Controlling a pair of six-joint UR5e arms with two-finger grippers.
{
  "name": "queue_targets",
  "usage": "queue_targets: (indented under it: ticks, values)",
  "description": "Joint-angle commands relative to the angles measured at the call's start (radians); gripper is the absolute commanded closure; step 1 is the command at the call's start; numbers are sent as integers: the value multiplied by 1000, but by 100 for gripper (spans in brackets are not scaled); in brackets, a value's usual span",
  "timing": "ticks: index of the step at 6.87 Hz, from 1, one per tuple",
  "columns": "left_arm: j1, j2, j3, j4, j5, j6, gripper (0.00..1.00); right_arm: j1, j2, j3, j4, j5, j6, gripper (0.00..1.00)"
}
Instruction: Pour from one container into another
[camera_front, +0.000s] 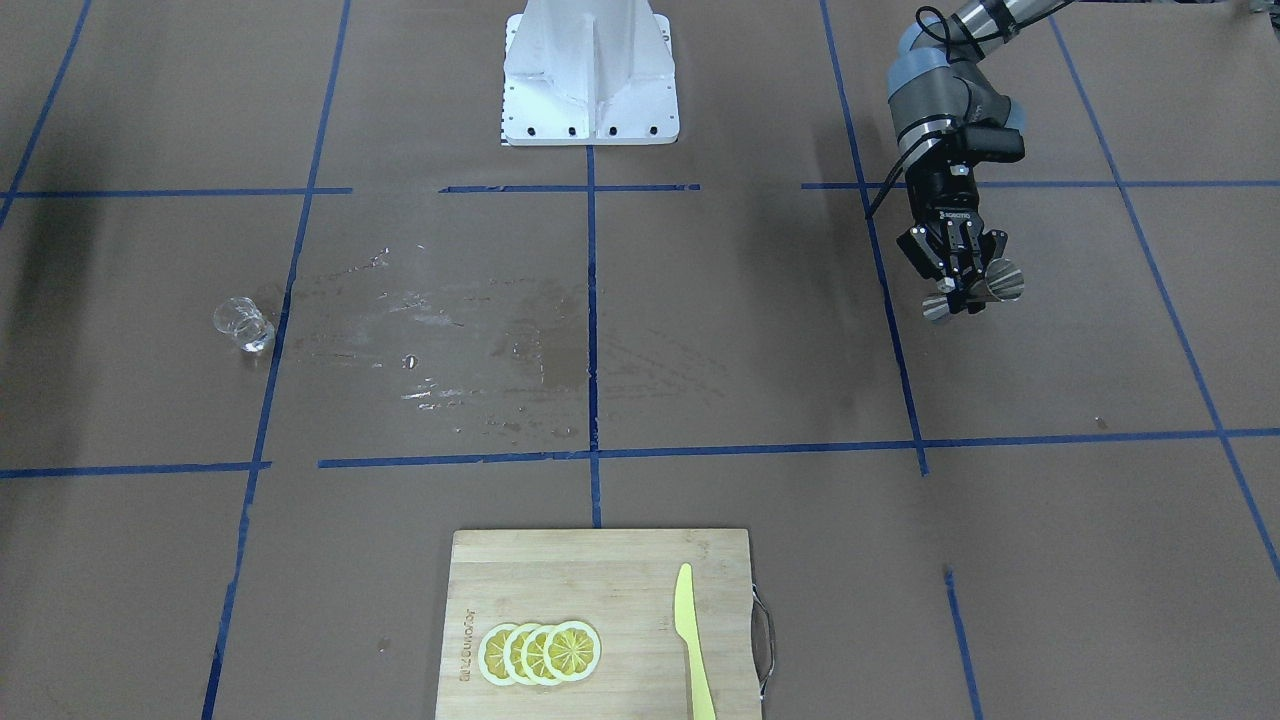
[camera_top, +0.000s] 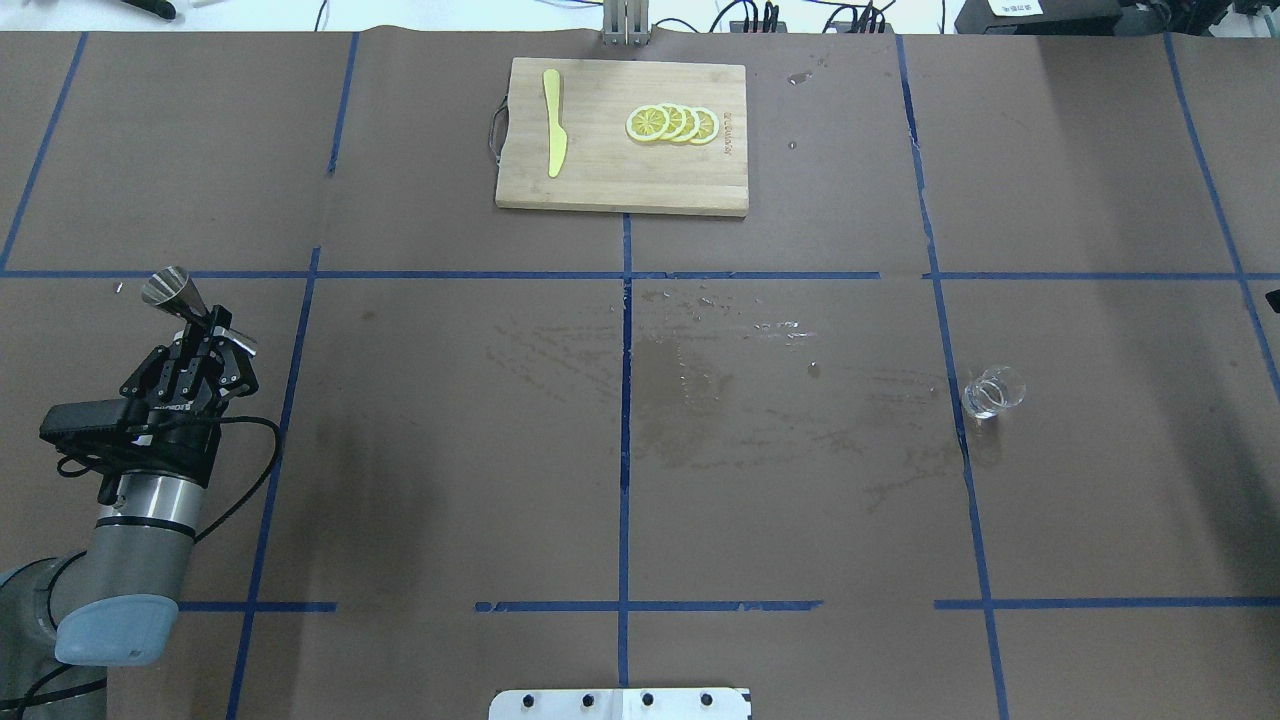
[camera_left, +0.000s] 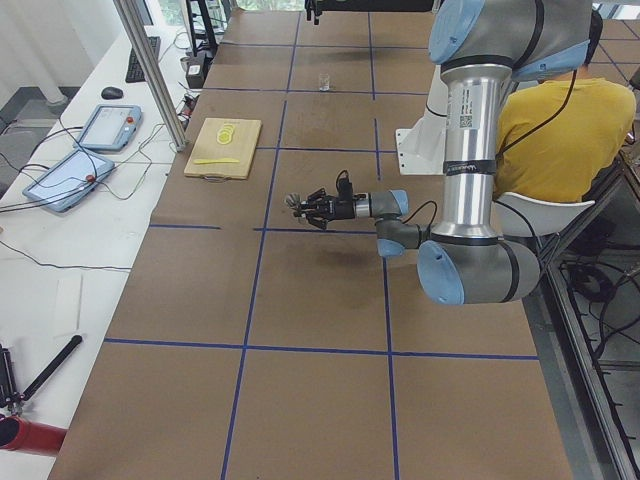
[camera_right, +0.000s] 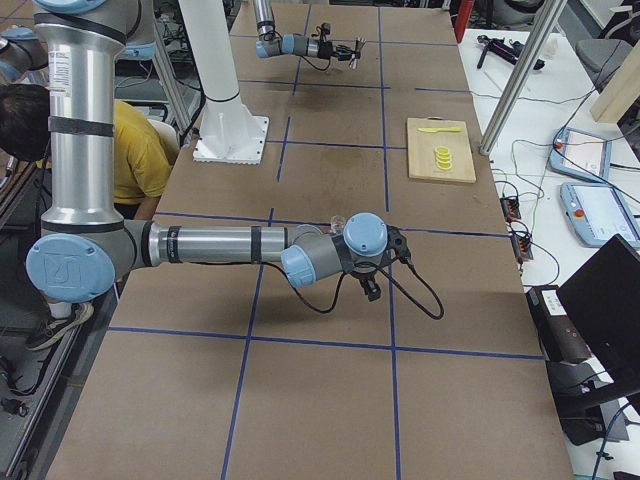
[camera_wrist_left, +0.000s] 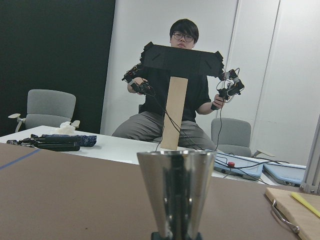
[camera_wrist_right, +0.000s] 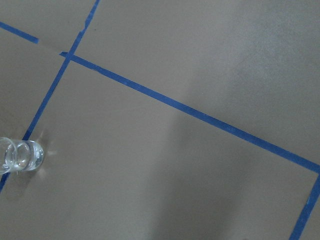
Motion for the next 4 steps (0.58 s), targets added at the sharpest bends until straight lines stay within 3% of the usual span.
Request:
queue_targets:
  ticks: [1, 4]
  values:
    - [-2, 1, 0, 0, 0, 0, 73, 0, 0, 0, 0, -2, 0, 0]
    - [-2, 1, 2, 0, 0, 0, 63, 0, 0, 0, 0, 0, 0, 0]
